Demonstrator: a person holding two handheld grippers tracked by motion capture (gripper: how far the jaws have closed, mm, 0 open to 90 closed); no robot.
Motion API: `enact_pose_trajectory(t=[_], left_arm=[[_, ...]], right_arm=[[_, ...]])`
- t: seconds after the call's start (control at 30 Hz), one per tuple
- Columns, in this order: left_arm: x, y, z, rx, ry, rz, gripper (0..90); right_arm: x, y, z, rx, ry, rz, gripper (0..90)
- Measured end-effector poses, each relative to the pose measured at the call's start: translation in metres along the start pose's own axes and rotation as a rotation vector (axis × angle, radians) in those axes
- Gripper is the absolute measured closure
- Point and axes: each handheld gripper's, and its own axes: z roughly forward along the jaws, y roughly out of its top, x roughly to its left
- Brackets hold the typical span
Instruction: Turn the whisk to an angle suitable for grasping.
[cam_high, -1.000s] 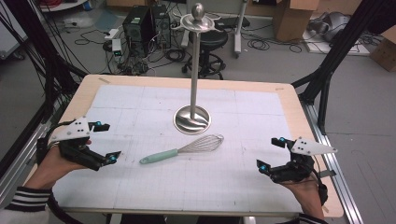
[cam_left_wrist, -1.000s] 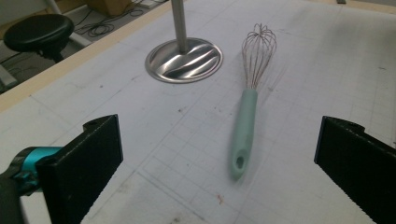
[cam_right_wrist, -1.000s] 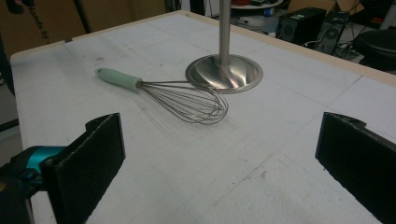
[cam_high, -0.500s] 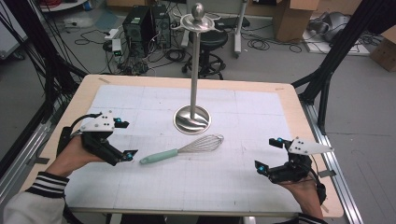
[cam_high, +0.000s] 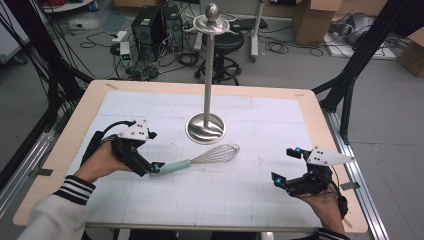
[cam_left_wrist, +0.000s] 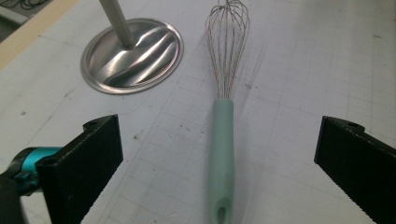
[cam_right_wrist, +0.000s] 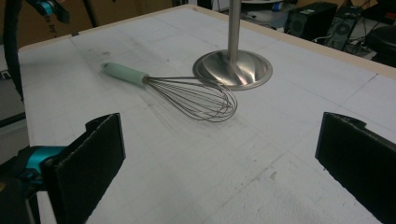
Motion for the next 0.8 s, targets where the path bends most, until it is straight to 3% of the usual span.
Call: enact_pose_trajectory(t=[0.8], left_arm=[[0.001, 0.004, 0.067, 0.118, -0.036, 0.033, 1.7]], right_arm=[[0.000, 0.000, 0.001, 0.001, 0.011, 0.002, 0.5]])
